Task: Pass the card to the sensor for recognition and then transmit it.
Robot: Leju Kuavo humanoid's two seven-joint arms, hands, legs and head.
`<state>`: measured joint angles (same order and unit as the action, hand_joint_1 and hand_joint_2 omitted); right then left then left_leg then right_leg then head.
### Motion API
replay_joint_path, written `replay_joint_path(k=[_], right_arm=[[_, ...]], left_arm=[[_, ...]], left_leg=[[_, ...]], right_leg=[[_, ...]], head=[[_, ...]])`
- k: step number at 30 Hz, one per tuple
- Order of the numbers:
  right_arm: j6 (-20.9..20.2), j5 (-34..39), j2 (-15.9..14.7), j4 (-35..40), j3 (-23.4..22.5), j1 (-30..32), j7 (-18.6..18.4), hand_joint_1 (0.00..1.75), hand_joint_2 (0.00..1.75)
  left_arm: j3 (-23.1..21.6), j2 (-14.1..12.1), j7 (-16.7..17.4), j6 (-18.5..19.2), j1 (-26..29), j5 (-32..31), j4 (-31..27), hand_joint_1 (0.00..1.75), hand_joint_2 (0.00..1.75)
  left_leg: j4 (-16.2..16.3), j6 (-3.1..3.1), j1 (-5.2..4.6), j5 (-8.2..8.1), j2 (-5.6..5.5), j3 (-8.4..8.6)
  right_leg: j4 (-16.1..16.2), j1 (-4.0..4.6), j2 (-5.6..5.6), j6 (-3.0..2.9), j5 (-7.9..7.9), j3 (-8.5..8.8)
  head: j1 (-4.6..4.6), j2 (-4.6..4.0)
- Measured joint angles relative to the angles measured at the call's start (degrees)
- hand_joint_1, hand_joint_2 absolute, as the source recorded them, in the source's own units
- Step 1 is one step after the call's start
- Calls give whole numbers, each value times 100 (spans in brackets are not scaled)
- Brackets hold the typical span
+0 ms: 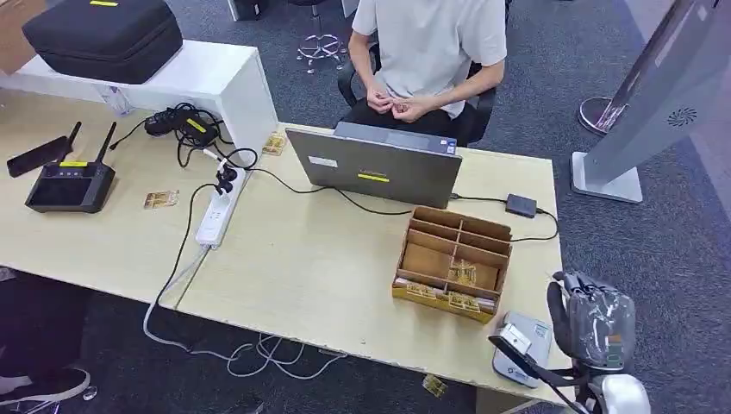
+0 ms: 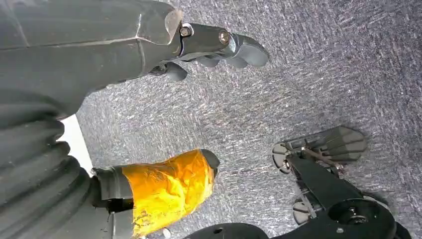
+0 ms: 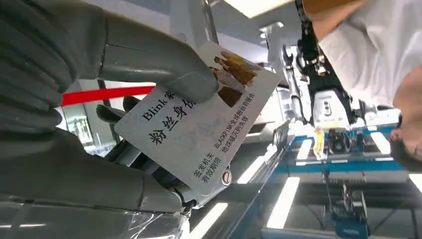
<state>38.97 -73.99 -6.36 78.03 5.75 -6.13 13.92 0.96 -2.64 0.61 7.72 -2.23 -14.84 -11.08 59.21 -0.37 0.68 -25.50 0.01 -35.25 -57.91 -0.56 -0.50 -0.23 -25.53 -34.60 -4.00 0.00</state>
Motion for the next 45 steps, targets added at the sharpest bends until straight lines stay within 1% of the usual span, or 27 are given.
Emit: replay_joint_path(k=[11,20,30,38,45], right_arm=[[4,-157,205,-461,-197,98,48,175,175],[4,-162,505,-732,-705,302,415,175,175],[7,-101,715,-896,-1195,464,570,175,175],[7,-98,807,-1010,-1360,523,619,175,175],[18,-162,890,-1182,-1364,530,640,175,175]], left_arm=[[74,-9,-2,-15,-1,-24,0,0,175],[100,-48,-57,-63,1,-96,0,0,175],[164,-87,-92,-72,5,-133,0,0,175],[219,-103,-118,-76,5,-162,0,0,175],[236,-103,-160,-76,5,-203,0,0,175]], left_leg=[[0,0,0,0,1,1],[-1,0,0,-1,1,0],[-1,0,0,-1,1,0],[-1,0,0,-1,1,0],[-2,0,1,0,1,0]], right_leg=[[0,0,2,0,0,-1],[0,0,1,-2,-2,-1],[0,0,1,-5,-4,-1],[0,0,1,-5,-4,-1],[0,0,1,-5,-5,-1]], head=[[0,0],[0,0],[0,0],[0,0],[0,0]])
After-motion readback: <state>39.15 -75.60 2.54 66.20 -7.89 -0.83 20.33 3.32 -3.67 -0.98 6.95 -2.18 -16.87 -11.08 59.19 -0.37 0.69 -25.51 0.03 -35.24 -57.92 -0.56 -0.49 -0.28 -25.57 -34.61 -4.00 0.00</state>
